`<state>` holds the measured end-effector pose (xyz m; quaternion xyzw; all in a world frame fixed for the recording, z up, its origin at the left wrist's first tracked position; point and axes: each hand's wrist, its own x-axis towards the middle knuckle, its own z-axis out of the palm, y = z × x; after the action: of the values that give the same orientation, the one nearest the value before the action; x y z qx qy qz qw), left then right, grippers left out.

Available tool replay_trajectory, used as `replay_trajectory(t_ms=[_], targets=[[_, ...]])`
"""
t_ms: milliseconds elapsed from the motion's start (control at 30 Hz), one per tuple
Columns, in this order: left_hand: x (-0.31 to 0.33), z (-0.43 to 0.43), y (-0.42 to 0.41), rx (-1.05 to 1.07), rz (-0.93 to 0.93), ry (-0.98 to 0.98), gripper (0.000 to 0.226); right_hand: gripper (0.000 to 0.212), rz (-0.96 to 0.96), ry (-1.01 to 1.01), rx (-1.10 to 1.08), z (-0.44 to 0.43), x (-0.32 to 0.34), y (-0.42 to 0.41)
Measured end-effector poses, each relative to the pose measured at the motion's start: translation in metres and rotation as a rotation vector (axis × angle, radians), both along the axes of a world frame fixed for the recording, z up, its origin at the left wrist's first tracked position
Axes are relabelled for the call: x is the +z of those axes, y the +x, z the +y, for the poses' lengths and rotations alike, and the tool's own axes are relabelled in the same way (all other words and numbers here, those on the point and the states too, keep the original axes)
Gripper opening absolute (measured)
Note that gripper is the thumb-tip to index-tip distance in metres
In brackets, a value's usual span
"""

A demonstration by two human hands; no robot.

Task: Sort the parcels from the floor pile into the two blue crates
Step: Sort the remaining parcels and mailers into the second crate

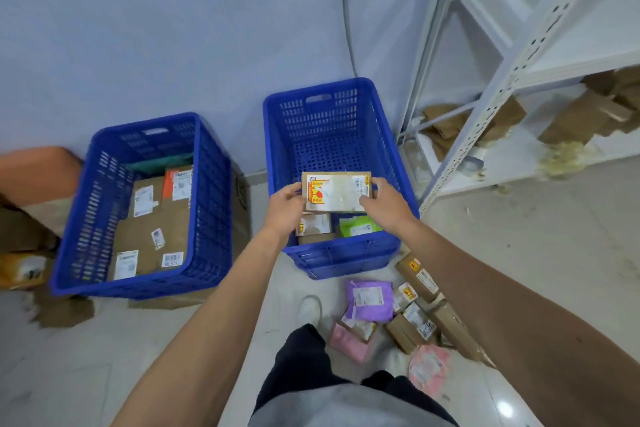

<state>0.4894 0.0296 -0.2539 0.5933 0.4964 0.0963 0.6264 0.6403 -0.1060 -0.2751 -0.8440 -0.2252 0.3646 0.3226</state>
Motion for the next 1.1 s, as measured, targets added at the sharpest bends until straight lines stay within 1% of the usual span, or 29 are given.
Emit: replay_trajectory(t_ms=[33, 167, 267, 333, 467, 567, 667, 733, 800, 867, 1000, 1100], targets=[[-0.004, 0.009, 0.006, -0.003, 0.016, -0.01, 0.028, 0.056, 0.004, -0.01, 0.013, 0.009, -0.004, 0.008], [-0.041, 0.05, 0.034, -0.01, 0.108, -0.026, 0.028, 0.051, 0.006, -0.05, 0.057, 0.046, -0.019, 0.037], [-0.072, 0.078, 0.062, -0.054, 0.148, -0.049, 0.028, 0.055, 0.006, -0.113, 0.029, 0.074, -0.05, 0.061], [-0.101, 0.099, 0.082, -0.111, 0.162, -0.086, 0.036, 0.056, 0.008, -0.156, -0.008, 0.094, -0.076, 0.075], [-0.166, 0.141, 0.11, -0.145, 0.216, -0.125, 0.045, 0.042, 0.03, -0.213, -0.025, 0.138, -0.13, 0.098], [-0.214, 0.178, 0.127, -0.187, 0.285, -0.109, 0.064, 0.048, 0.057, -0.237, -0.014, 0.174, -0.18, 0.114], [-0.261, 0.213, 0.142, -0.277, 0.365, -0.071, 0.068, 0.052, 0.082, -0.259, 0.006, 0.21, -0.226, 0.123], [-0.29, 0.234, 0.152, -0.308, 0.432, -0.044, 0.065, 0.048, 0.097, -0.273, 0.04, 0.232, -0.257, 0.127], [-0.318, 0.244, 0.16, -0.315, 0.486, -0.035, 0.061, 0.042, 0.127, -0.284, 0.053, 0.249, -0.285, 0.127], [-0.342, 0.248, 0.168, -0.3, 0.545, -0.044, 0.067, 0.042, 0.165, -0.284, 0.03, 0.259, -0.312, 0.125], [-0.379, 0.241, 0.179, -0.324, 0.631, 0.026, 0.075, 0.052, 0.23, -0.296, -0.031, 0.267, -0.352, 0.124], [-0.399, 0.239, 0.184, -0.324, 0.664, 0.061, 0.079, 0.055, 0.274, -0.25, -0.065, 0.266, -0.379, 0.121]])
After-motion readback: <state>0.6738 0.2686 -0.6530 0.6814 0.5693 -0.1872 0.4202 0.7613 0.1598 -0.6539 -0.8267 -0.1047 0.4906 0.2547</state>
